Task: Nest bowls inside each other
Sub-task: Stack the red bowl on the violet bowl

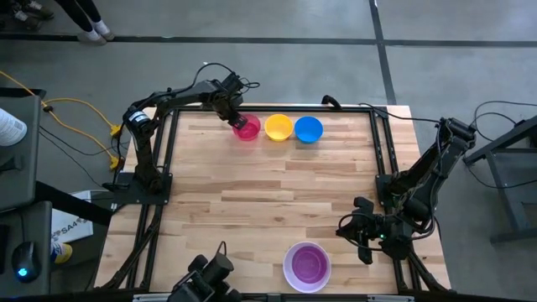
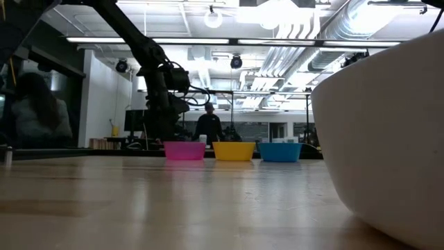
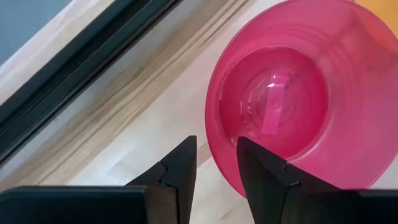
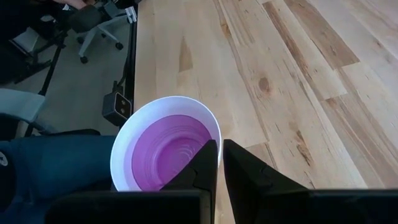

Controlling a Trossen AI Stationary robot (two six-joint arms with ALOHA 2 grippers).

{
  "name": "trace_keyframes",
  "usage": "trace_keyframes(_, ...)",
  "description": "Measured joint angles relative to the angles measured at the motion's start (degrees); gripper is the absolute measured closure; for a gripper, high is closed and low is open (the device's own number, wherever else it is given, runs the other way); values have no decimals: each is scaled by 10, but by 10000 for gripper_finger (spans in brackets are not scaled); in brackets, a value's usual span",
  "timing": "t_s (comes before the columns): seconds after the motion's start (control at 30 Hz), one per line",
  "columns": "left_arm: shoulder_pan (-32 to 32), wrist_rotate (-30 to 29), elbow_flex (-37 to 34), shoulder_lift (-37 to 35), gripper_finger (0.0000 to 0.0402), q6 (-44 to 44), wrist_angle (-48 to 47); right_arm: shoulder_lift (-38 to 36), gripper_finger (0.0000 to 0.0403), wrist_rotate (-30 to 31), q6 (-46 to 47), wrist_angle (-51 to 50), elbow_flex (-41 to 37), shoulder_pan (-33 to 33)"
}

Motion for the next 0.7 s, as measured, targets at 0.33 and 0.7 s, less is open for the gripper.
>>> trace_keyframes(0.33, 0, -1, 0, 4, 318, 0, 2, 0, 382, 0, 0, 17, 0, 0)
trace_keyframes(0.7, 0, 6, -2, 6, 397, 9, 4, 0, 382, 0, 0, 21, 0, 0)
